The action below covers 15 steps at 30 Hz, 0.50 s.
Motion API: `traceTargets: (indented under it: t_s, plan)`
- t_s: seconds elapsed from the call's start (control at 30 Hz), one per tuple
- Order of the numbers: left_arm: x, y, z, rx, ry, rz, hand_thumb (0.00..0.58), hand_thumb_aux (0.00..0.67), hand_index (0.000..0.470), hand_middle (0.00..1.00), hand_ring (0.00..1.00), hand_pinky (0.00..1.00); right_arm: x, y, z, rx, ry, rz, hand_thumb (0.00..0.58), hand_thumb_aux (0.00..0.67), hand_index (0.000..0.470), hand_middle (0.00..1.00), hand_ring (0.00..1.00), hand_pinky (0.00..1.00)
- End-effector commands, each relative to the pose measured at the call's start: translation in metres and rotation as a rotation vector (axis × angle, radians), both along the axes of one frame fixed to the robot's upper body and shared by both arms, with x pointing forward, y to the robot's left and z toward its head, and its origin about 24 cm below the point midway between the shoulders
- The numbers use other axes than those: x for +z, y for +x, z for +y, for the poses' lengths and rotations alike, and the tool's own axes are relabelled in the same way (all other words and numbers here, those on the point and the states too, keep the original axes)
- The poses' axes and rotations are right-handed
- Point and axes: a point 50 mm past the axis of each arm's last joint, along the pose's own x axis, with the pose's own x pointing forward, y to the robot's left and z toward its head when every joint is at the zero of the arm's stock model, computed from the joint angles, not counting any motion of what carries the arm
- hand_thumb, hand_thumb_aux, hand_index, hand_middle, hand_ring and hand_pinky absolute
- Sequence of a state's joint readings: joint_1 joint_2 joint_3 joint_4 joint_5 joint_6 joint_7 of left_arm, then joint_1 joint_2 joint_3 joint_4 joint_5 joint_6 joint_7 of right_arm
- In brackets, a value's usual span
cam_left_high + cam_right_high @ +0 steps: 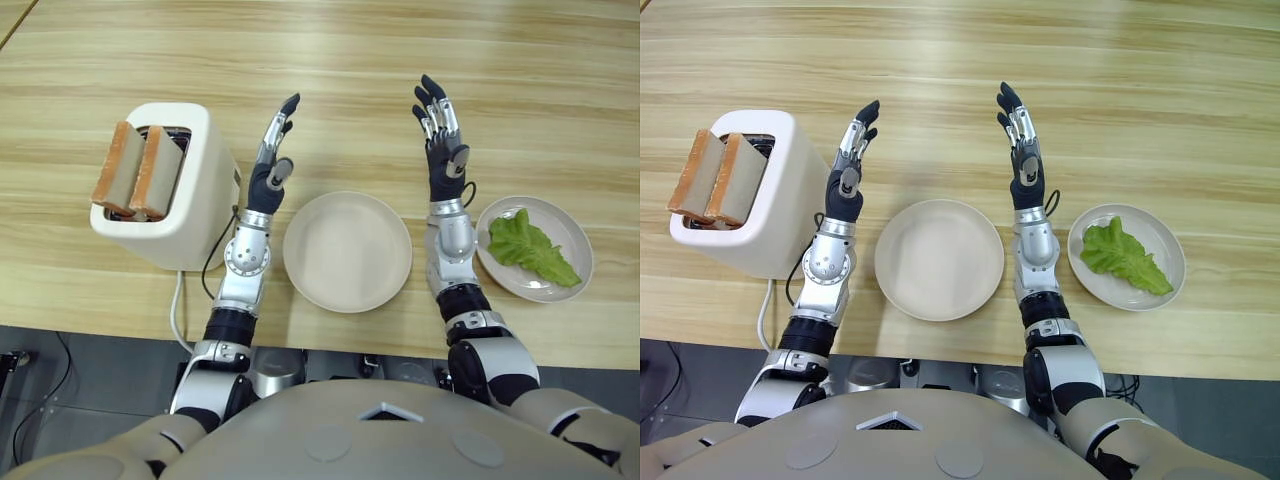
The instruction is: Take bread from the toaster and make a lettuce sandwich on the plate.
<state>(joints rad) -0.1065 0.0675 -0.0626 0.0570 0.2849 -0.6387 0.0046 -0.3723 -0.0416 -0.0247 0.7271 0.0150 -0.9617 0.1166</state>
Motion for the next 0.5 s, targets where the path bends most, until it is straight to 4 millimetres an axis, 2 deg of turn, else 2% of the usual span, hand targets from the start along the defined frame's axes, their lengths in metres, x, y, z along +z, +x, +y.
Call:
traceTargets:
  t_s: [0.03,0.1,0.17,0.23,0.37,0.5]
  plan:
    - [0.052,-0.021,0.015,0.091,0.205,-0.126,0.000,0.000,0.000,0.00,0.00,0.00,-0.001,0.001,0.002,0.003,0.005,0.009,0.000,0.000,0.000,0.00,0.00,0.00]
    - [0.065,-0.028,0.029,0.130,0.273,-0.098,0.000,0.000,0.000,0.00,0.00,0.00,-0.001,0.001,0.003,0.005,0.005,0.012,0.000,0.000,0.000,0.00,0.00,0.00]
    - [0.062,-0.027,0.046,0.148,0.358,0.011,0.000,0.000,0.000,0.00,0.00,0.00,-0.001,0.001,0.003,0.006,0.010,0.015,0.000,0.000,0.000,0.00,0.00,0.00]
    - [0.066,-0.027,0.073,0.263,0.408,0.060,0.000,0.000,0.000,0.00,0.00,0.00,-0.002,0.001,0.005,0.010,0.009,0.016,0.000,0.000,0.000,0.00,0.00,0.00]
    - [0.079,-0.036,0.111,0.449,0.446,0.089,0.000,0.000,0.000,0.00,0.00,0.00,-0.002,0.001,0.006,0.012,0.008,0.015,0.000,0.000,0.000,0.00,0.00,0.00]
    - [0.072,-0.043,0.145,0.594,0.494,0.195,0.000,0.000,0.000,0.00,0.00,0.00,-0.001,0.003,0.007,0.012,0.013,0.020,0.000,0.000,0.000,0.00,0.00,0.00]
